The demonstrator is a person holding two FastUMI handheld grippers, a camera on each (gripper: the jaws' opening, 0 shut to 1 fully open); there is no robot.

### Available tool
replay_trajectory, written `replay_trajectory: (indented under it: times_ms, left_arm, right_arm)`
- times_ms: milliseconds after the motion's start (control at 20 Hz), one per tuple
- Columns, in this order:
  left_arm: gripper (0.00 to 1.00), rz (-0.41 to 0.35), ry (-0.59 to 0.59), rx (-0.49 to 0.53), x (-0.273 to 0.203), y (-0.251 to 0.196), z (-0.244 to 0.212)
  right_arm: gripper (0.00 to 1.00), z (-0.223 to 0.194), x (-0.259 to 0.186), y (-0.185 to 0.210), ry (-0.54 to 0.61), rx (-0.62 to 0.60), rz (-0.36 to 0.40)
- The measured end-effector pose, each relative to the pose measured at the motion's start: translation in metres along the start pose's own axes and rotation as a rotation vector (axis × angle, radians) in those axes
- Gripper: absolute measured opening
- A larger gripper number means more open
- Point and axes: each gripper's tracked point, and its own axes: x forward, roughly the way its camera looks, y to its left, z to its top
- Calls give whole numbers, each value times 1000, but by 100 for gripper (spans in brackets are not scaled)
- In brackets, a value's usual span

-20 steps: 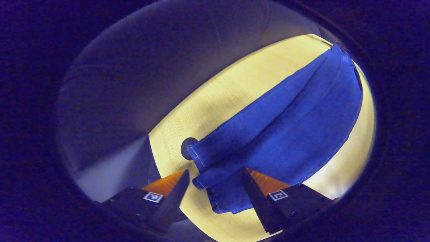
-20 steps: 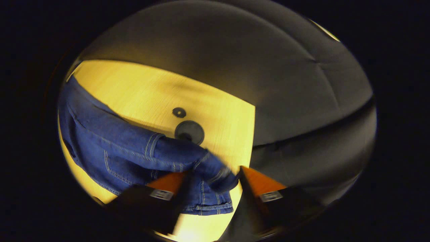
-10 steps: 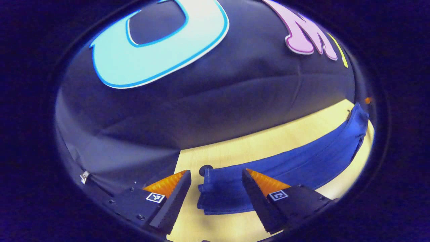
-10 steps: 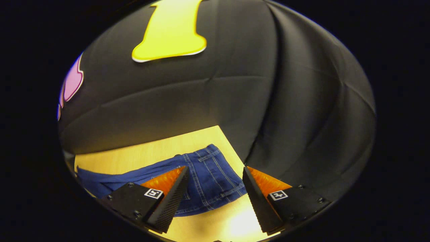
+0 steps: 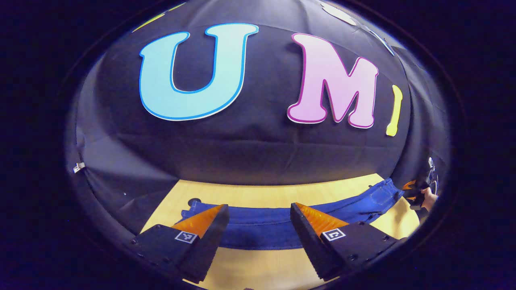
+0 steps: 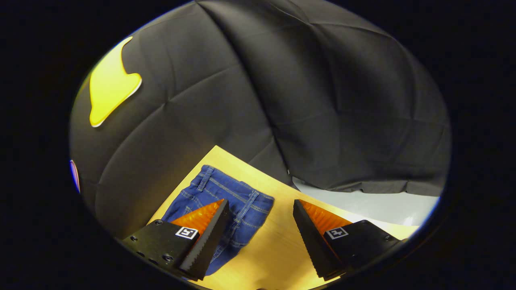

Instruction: Grasp the waist and the cuffs of the jeans and fold them to make the two legs overlap; first hold the waist and fold one-third of the jeans toward the cuffs, then hold the cuffs and fold the remaining one-third in the same direction to finish folding.

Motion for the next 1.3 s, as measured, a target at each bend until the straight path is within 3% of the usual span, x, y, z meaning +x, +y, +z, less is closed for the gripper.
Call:
replay_trajectory:
  times_ms: [300, 550, 600, 650, 850, 950, 1000, 1050, 1100, 1300]
  left_arm:
    - [96, -50, 69, -11, 4, -29, -20]
    - [93, -67, 96, -28, 10, -40, -31]
    - [94, -56, 82, -33, 10, -39, -29]
    - [94, -55, 71, -46, 10, -41, -28]
    - [96, -60, 65, -95, 6, -49, -33]
    - [92, -53, 71, -113, 3, -48, -39]
    - [96, -52, 73, -123, 1, -47, -41]
    - [96, -50, 75, -131, -1, -46, -44]
    - [96, -47, 76, -134, -3, -45, -45]
    - [96, -40, 52, -156, -17, -37, -44]
  right_arm:
    - [100, -14, 31, 14, -17, 21, -10]
    - [95, -26, 36, 38, -14, -7, 42]
    - [79, -27, 37, 37, -12, -29, 23]
    - [87, -28, 39, 34, -9, -42, 18]
    - [39, -31, 50, 41, 11, -31, 77]
    - [23, -30, 49, 45, 9, -23, 114]
    - [17, -32, 46, 45, 13, -33, 130]
    - [17, -25, 39, 45, -11, -46, 135]
    - [10, -16, 36, 53, -52, -76, 155]
    - [9, 15, -21, 88, -173, -168, 288]
